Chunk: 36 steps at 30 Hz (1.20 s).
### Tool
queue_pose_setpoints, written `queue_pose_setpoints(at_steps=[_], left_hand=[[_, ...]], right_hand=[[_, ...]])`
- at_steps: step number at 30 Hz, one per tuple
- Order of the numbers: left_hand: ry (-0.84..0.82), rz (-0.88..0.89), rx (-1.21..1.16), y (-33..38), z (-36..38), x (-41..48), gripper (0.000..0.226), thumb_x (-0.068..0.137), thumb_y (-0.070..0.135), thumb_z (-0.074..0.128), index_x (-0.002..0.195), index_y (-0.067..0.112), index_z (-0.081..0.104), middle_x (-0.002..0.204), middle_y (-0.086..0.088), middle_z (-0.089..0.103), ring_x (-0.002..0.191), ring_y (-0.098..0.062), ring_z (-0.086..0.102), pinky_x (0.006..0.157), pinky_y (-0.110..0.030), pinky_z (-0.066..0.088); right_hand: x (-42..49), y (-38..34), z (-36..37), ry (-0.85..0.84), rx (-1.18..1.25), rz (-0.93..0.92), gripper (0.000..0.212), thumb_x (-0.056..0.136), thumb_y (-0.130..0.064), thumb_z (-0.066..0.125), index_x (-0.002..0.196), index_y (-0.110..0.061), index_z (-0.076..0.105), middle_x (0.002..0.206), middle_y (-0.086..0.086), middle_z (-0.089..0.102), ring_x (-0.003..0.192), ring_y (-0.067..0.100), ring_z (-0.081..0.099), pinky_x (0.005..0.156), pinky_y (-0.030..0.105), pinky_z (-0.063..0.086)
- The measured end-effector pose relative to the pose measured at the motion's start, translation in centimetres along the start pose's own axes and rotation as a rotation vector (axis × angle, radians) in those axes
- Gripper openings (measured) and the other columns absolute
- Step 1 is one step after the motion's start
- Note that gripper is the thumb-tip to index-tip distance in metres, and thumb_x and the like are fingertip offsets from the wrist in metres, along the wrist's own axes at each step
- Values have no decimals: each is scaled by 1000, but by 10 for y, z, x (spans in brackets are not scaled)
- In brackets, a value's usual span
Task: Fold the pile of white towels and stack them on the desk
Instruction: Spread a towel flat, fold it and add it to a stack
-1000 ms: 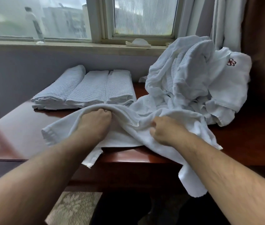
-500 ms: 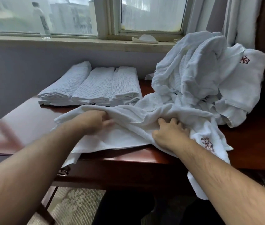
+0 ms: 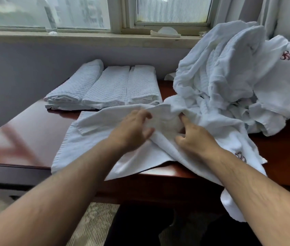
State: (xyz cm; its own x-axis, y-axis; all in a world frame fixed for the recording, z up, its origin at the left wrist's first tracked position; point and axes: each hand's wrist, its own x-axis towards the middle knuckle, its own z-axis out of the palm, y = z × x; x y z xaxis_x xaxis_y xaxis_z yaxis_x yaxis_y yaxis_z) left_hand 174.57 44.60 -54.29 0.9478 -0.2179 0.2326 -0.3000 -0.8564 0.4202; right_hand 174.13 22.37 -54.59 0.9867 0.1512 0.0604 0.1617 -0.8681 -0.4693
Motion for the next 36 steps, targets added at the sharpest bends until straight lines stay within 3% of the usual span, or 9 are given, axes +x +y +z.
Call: queue_pose_setpoints(at_steps=[4, 8, 10, 12, 15, 18, 21, 28, 36], left_hand=[[-162, -15, 109, -6, 15, -10, 116, 65, 79, 72, 158, 35, 18, 160, 7, 26, 142, -24, 29, 118, -43, 31], [-419, -64, 105, -22, -8, -18, 141, 45, 88, 72, 159, 39, 4, 164, 12, 13, 140, -18, 40, 115, -32, 33], [-386, -86, 208, -20, -13, -19, 122, 53, 93, 58, 155, 38, 22, 159, 6, 27, 133, -21, 47, 109, -35, 39], [-96, -7, 338, -11, -9, -12, 75, 78, 84, 37, 127, 33, 60, 131, -2, 58, 117, -25, 53, 95, -36, 42], [53, 118, 188, 4, 9, -8, 51, 94, 66, 37, 114, 30, 66, 120, -2, 63, 119, -25, 51, 96, -35, 37], [-86, 170, 233, 3, 33, -14, 88, 78, 84, 35, 150, 33, 39, 151, 3, 44, 141, -19, 33, 119, -37, 22], [-108, 219, 233, -10, 36, -15, 115, 62, 99, 31, 158, 37, 17, 160, 6, 30, 148, -15, 20, 124, -40, 11], [-213, 96, 236, -34, 18, -22, 134, 46, 103, 40, 154, 46, -15, 168, 1, 0, 154, -21, -2, 125, -48, 2], [-286, 78, 225, -35, 4, -41, 135, 49, 101, 43, 154, 44, -20, 169, 0, -8, 155, -20, -10, 125, -46, -2]], right_hand=[[1, 2, -13, -74, -24, 118, 67, 91, -36, 43, 157, -39, 28, 145, 6, 56, 128, 26, 53, 102, 36, 44], [0, 3, -23, -147, -270, 202, 86, 86, -47, 51, 157, -42, 3, 136, 9, 55, 115, 31, 56, 96, 45, 50], [0, 4, -22, -159, -339, 211, 93, 83, -54, 52, 156, -43, -5, 147, 12, 45, 128, 36, 48, 105, 51, 45], [-3, 5, -17, -193, -284, 195, 93, 87, -56, 53, 159, -41, -3, 161, 11, 30, 144, 38, 33, 118, 52, 30], [-9, 8, -14, -204, -177, 92, 84, 93, -51, 55, 161, -35, 10, 168, 4, 20, 153, 31, 20, 124, 45, 16], [-16, 18, -18, -119, -152, 110, 68, 94, -53, 55, 154, -25, 38, 157, 5, 42, 144, 29, 36, 118, 43, 31], [-19, 20, -19, -78, -359, 287, 62, 94, -63, 44, 134, -16, 56, 138, 11, 58, 130, 36, 47, 104, 45, 42], [-11, 17, -3, -202, -301, 262, 87, 91, -78, 29, 161, -33, 4, 168, 18, 3, 151, 47, 9, 122, 57, 8], [1, 31, -5, -221, -320, 163, 92, 86, -84, 22, 162, -36, 2, 170, 11, 1, 155, 35, 4, 125, 51, 2]])
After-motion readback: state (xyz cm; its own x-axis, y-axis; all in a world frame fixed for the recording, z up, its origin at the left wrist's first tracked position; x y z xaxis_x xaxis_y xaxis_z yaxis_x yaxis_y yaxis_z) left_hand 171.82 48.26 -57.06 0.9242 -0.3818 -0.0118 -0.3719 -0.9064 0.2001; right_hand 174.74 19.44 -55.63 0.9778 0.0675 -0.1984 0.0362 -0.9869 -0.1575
